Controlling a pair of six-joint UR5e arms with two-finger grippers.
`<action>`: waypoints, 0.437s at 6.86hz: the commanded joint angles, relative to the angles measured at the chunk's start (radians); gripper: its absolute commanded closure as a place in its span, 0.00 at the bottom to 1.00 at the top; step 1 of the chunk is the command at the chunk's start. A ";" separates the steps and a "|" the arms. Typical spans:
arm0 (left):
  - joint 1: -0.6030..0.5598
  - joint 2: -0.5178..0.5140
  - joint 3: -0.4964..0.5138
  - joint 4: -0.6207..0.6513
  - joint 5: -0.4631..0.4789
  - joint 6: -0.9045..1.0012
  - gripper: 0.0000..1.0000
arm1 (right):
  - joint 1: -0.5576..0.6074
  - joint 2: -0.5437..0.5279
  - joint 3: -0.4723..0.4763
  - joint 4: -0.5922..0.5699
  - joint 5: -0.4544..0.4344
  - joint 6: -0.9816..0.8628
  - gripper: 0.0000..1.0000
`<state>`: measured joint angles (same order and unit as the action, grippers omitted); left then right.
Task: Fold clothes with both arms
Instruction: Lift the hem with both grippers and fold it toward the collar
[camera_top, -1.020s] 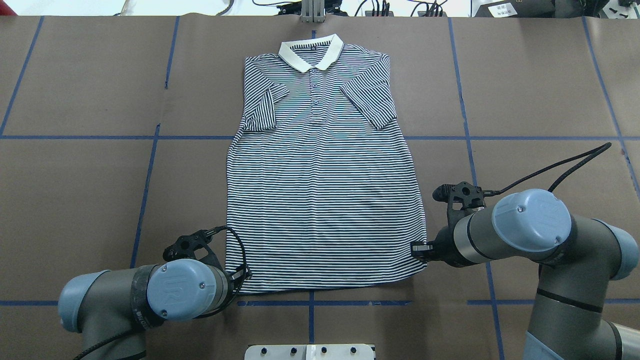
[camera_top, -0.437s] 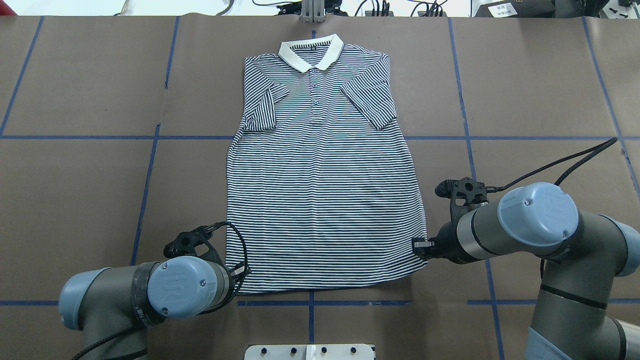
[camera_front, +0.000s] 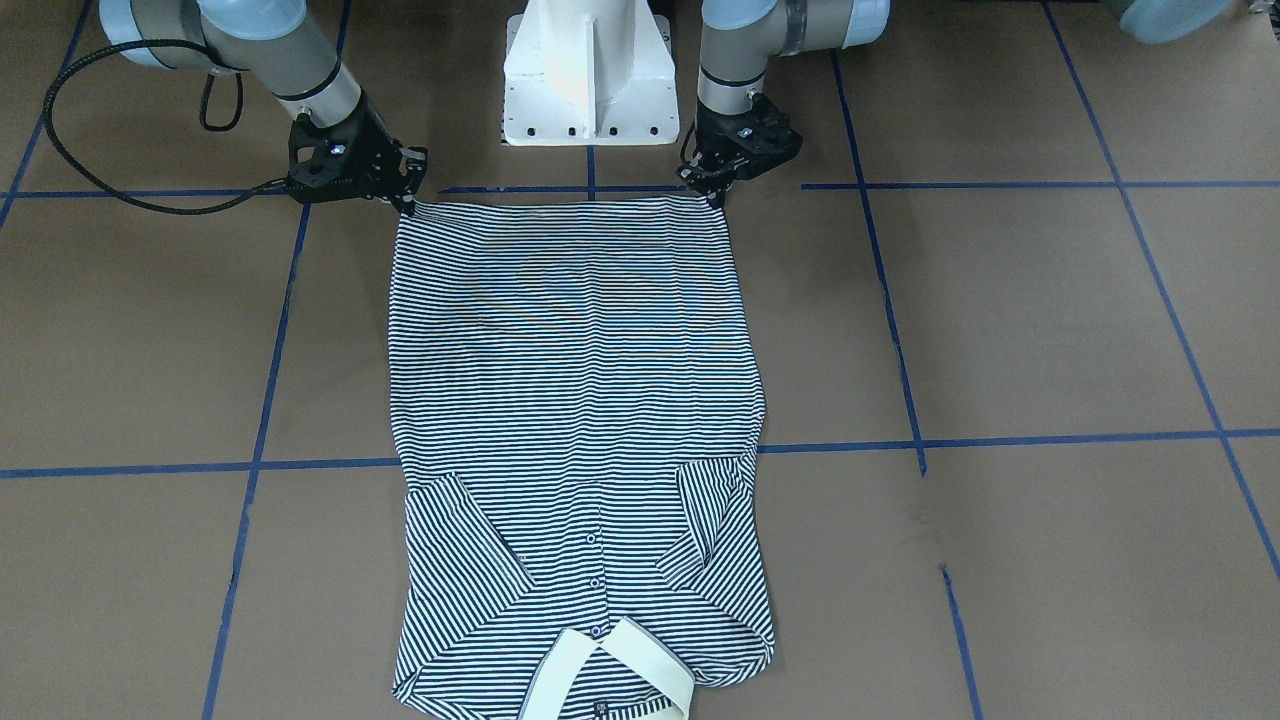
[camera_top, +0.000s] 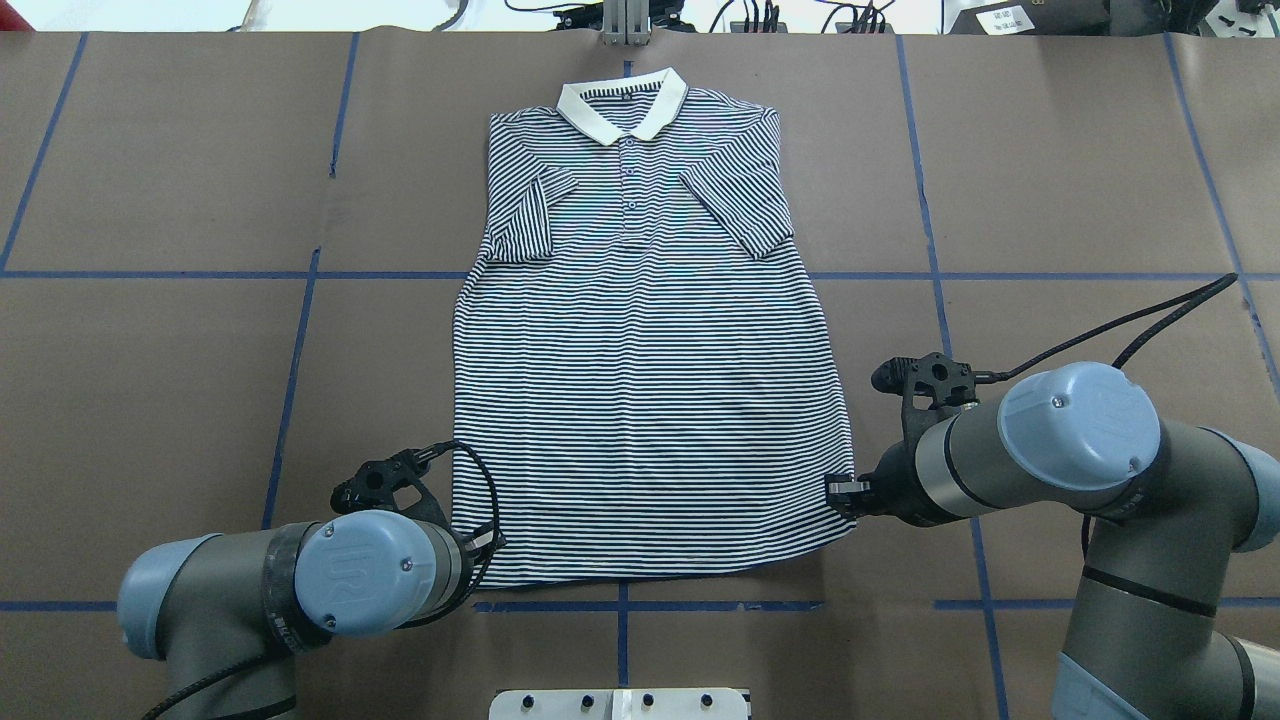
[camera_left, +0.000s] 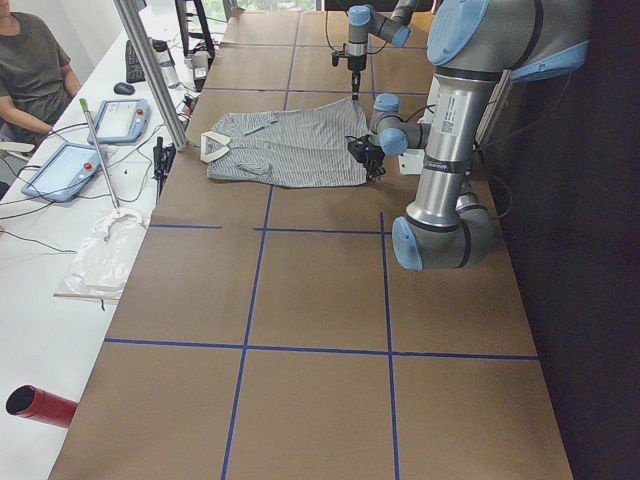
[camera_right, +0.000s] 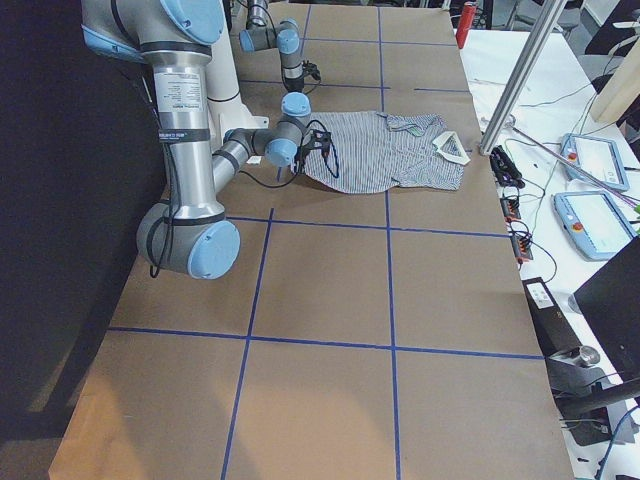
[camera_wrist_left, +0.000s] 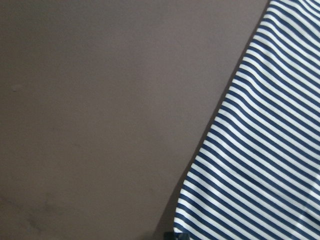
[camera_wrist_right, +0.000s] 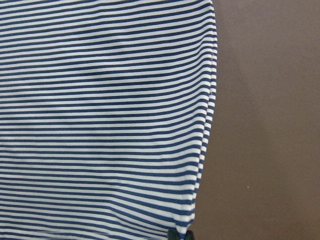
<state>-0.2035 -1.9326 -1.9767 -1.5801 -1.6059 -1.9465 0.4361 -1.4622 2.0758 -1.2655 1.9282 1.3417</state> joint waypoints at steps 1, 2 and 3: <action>0.003 0.024 -0.078 0.015 0.000 0.021 1.00 | 0.001 -0.036 0.039 0.000 0.012 0.014 1.00; 0.012 0.047 -0.155 0.091 -0.005 0.023 1.00 | -0.020 -0.046 0.061 0.000 0.023 0.092 1.00; 0.015 0.047 -0.236 0.141 -0.008 0.023 1.00 | -0.048 -0.056 0.110 -0.005 0.025 0.111 1.00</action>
<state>-0.1937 -1.8939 -2.1250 -1.4987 -1.6101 -1.9253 0.4150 -1.5051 2.1405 -1.2666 1.9477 1.4146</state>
